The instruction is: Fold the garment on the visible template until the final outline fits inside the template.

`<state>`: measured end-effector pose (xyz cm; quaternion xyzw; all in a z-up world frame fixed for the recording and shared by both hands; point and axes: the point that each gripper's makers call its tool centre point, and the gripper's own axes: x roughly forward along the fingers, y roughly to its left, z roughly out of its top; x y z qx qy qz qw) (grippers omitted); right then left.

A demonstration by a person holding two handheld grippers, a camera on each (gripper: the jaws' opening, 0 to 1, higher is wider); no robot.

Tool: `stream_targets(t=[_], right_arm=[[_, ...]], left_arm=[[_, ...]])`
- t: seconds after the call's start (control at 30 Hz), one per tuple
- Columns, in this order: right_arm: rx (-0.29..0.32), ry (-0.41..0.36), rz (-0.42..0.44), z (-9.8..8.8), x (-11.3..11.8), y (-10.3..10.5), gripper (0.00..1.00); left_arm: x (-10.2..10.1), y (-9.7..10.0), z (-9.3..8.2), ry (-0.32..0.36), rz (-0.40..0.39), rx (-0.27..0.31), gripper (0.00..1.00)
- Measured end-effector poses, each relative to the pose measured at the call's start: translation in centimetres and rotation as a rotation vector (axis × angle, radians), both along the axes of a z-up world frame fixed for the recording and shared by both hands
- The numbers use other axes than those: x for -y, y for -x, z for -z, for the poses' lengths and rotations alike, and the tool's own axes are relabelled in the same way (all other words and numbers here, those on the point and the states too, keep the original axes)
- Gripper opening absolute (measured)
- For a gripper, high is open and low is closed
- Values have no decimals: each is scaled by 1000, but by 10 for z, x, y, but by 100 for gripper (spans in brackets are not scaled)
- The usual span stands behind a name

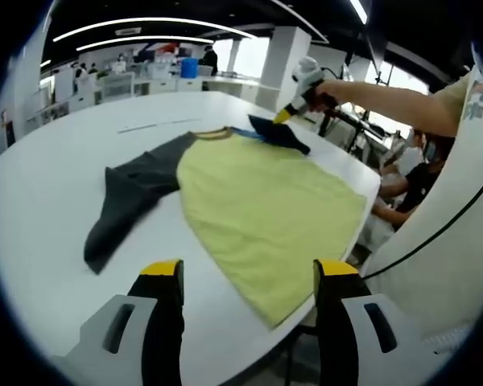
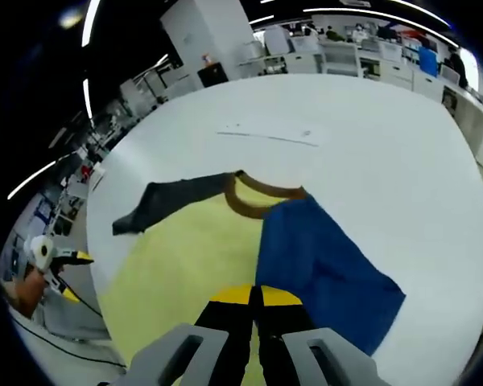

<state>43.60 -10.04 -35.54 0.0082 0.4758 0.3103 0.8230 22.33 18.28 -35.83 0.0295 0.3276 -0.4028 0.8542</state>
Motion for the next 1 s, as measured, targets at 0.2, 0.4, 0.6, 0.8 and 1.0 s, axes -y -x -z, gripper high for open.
stream_targets(t=[0.2,0.4,0.6,0.8,1.0], right_arm=[[-1,-1,-25,1,-18,0,0],[-6,-2,-49,2,-36,3,0],[-13,4,-75,6,-49,5,0],[-16,5,-97,7,-61,7,0],[-16,9,-114,6,-71,8,0]], left_arm=[[-1,1,0,5,3,0,62],[-3,1,0,4,5,1,62],[-5,0,-4,-5,10,19,63],[-5,1,-2,-26,28,29,63],[-5,2,-3,-29,33,34,63]])
